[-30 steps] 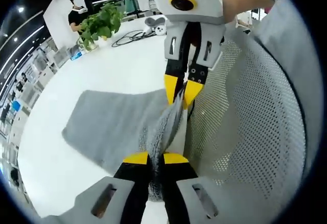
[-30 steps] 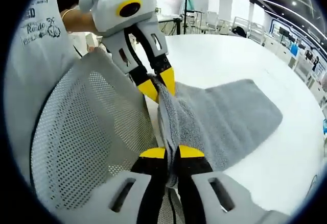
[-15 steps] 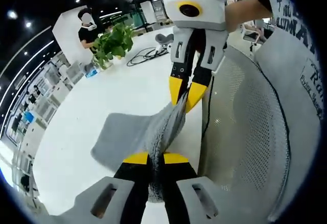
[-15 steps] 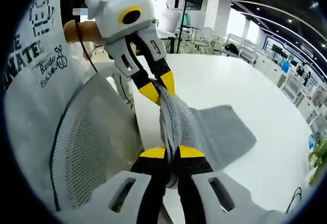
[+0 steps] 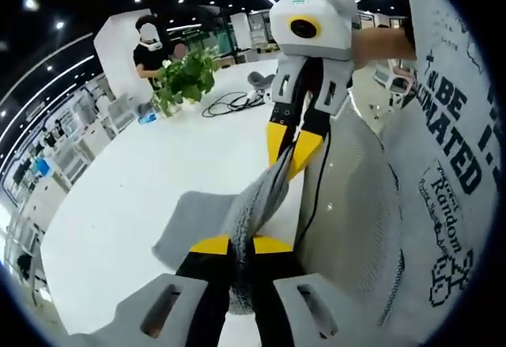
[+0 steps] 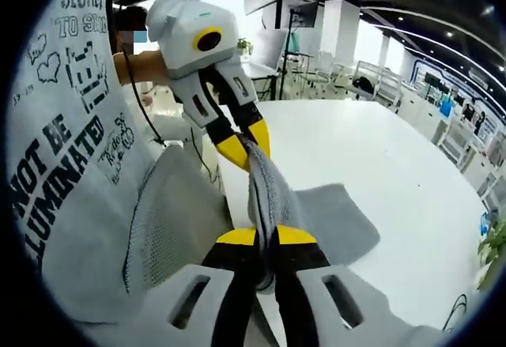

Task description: Fold the towel on the table until its edges align and the towel forms a compact rectangular stack.

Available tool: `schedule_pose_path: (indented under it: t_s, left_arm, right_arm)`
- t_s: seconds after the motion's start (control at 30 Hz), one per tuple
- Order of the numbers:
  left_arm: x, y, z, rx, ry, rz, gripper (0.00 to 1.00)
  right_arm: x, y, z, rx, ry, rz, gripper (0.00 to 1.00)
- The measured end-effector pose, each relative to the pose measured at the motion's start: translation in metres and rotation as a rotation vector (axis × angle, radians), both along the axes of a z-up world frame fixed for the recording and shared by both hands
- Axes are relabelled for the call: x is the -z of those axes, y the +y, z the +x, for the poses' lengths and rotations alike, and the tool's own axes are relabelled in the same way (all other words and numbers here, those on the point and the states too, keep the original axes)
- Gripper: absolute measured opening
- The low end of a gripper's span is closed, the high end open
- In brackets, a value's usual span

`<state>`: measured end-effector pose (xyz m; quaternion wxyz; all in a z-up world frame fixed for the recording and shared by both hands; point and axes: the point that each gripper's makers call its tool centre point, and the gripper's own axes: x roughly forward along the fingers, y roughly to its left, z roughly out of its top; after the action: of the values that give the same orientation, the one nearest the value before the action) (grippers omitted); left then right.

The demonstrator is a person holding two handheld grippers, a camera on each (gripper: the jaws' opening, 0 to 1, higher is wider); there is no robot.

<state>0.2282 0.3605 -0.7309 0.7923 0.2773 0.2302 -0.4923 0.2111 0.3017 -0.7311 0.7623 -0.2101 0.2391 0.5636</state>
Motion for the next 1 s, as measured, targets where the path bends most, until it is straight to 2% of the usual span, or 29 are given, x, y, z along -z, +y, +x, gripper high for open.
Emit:
schedule_pose_path:
  t_s: [0.17,0.3,0.47,0.83,1.0]
  left_arm:
    - [0.003,0.001,0.007,-0.020,0.034,-0.031,0.08]
    - [0.005,-0.002,0.017,-0.006,0.028,0.001,0.08]
    - [0.008,-0.002,0.034,0.007,0.060,-0.009,0.08]
    - [0.016,-0.003,0.079,0.075,0.126,-0.019,0.09]
    - [0.031,-0.002,0.097,0.092,0.179,-0.039,0.09]
  right_arm:
    - [-0.002,0.000,0.015,0.025,0.018,0.044,0.04]
    - [0.000,0.000,0.029,0.019,-0.001,0.021,0.04]
    - [0.001,-0.001,0.049,0.030,-0.002,0.013,0.04]
    - [0.006,0.000,0.093,0.061,0.101,0.048,0.05]
    - [0.019,0.002,0.112,0.035,0.128,0.009,0.05]
